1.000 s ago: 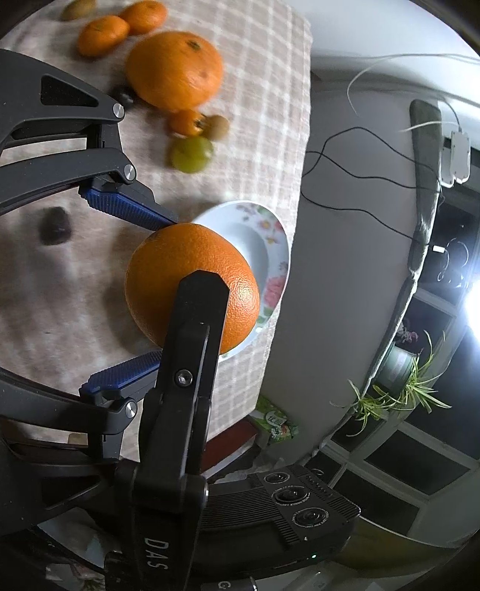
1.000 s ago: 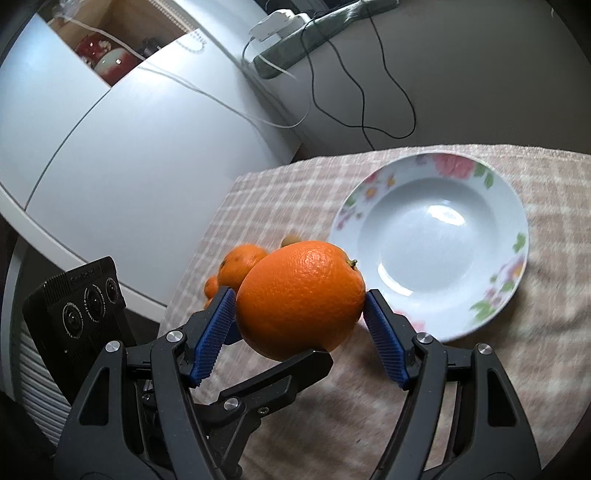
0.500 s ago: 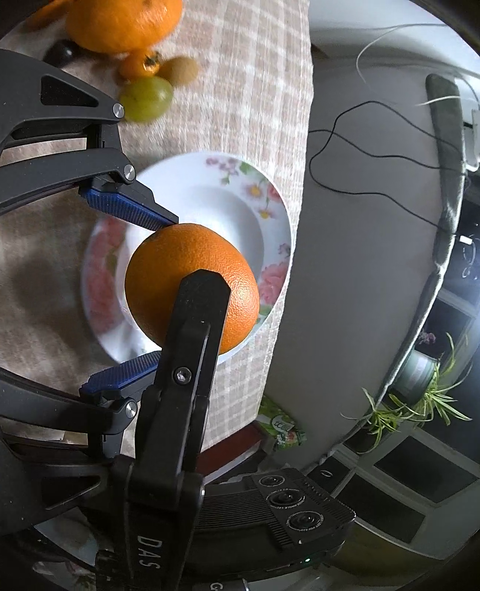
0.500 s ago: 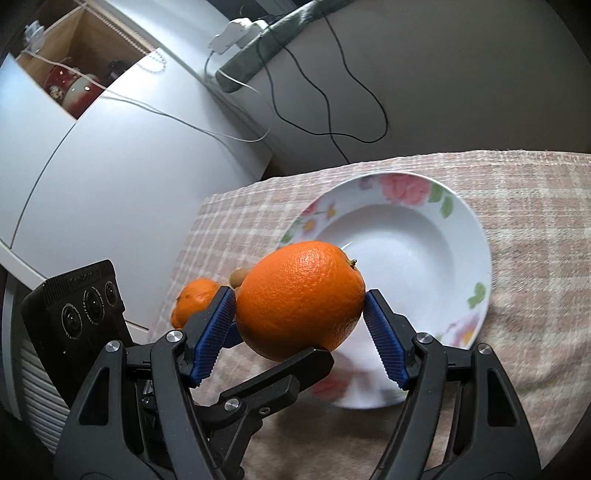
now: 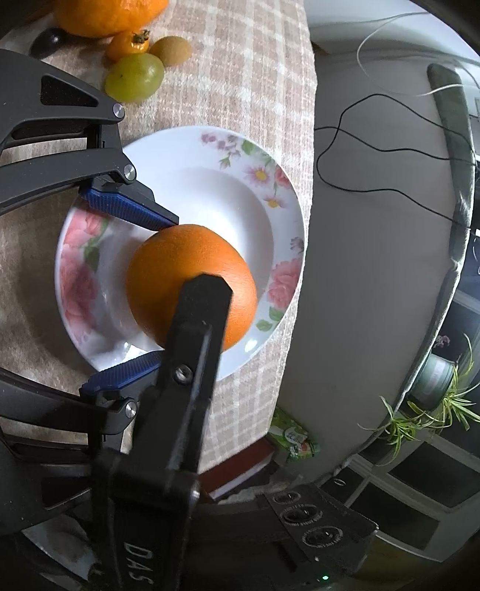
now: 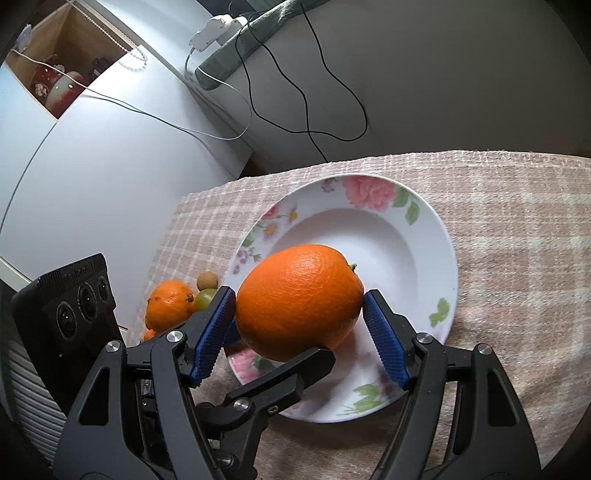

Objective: Organize fruits
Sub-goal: 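Carry the large orange with the right gripper into the white plate and release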

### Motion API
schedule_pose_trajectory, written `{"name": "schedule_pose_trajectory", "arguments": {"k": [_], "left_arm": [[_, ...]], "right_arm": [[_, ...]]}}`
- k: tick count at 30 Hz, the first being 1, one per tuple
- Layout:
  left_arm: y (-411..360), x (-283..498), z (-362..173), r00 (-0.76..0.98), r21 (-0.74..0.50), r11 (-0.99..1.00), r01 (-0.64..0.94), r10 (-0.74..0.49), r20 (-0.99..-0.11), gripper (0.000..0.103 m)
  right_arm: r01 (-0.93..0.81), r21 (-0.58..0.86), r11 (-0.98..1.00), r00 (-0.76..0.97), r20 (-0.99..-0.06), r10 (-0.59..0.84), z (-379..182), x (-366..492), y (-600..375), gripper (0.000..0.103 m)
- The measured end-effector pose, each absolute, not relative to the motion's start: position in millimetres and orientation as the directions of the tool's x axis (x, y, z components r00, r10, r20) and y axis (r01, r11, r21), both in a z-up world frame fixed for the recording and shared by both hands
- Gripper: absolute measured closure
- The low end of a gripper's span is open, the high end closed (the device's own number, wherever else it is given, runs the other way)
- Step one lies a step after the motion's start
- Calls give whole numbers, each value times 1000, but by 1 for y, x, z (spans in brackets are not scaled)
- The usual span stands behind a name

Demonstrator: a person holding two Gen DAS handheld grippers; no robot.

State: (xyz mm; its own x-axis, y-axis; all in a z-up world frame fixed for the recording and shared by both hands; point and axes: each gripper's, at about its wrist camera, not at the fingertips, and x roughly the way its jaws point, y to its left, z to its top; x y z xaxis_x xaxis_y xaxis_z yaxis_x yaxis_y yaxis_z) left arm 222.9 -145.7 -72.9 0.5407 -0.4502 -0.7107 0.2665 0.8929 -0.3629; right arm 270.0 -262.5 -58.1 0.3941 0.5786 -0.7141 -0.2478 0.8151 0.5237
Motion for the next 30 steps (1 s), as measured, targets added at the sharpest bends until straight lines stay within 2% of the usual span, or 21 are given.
{"name": "schedule_pose_trajectory", "arguments": {"k": [16, 20, 30], "left_arm": [[-137, 215, -66, 554, -344, 901, 263, -433, -711, 37], [-136, 213, -64, 556, -341, 902, 263, -431, -710, 37], [-124, 202, -57, 573, -340, 906, 251, -422, -703, 37]], "right_arm": [[-246, 483, 840, 433, -721, 541, -47, 264, -268, 28], [-243, 482, 842, 444, -716, 539, -44, 261, -270, 22], [-249, 464, 850, 456, -718, 526, -34, 250, -266, 20]]}}
